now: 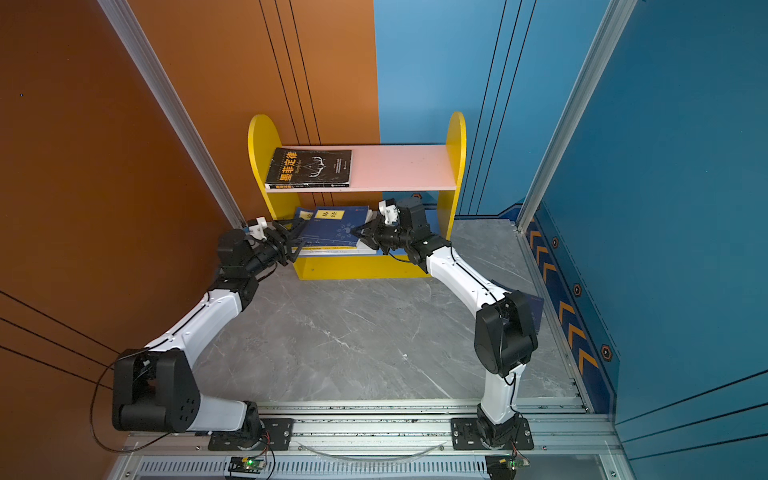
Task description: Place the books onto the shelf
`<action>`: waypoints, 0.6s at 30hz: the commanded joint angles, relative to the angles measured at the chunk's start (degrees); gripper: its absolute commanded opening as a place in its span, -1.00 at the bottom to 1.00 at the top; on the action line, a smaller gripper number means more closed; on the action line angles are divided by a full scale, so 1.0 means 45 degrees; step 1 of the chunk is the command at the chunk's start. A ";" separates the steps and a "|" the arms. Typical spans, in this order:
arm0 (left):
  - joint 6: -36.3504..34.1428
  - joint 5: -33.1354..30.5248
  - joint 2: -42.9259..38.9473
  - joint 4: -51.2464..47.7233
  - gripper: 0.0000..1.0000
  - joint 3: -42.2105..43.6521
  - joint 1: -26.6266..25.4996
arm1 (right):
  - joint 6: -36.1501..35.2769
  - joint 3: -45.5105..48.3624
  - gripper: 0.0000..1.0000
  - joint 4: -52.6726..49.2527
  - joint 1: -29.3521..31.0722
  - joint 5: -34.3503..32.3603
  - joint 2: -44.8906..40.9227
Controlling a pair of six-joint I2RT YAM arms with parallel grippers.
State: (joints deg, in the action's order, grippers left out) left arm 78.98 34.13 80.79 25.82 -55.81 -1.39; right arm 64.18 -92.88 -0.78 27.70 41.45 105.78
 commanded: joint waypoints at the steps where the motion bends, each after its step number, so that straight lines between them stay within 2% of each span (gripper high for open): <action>1: -0.0286 0.0896 -0.0083 0.0843 0.60 0.0023 0.0113 | -0.1008 -0.0381 -0.82 -0.0817 0.0044 -0.0265 -0.0126; 5: -0.0266 0.1425 0.0047 0.0843 0.60 -0.0105 0.0181 | -0.1081 -0.0234 -0.81 -0.0786 0.0186 -0.0683 -0.0274; 9: -0.0168 0.1380 0.0270 0.0843 0.60 -0.0203 0.0172 | -0.1096 -0.0217 -0.81 -0.0747 0.0307 -0.0802 -0.0293; 14: -0.0557 0.0781 0.0130 0.0843 0.61 -0.0192 0.0168 | -0.1339 -0.0299 -0.81 -0.1055 0.0208 -0.0584 -0.0278; 18: -0.0796 0.0184 -0.0146 0.0853 0.62 0.0359 0.0152 | -0.1482 -0.0678 -0.82 -0.1366 -0.0134 0.0136 -0.0022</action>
State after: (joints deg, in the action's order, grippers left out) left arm 77.56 36.67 82.28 26.59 -55.42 -0.49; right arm 60.10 -93.47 -4.51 28.14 39.68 105.75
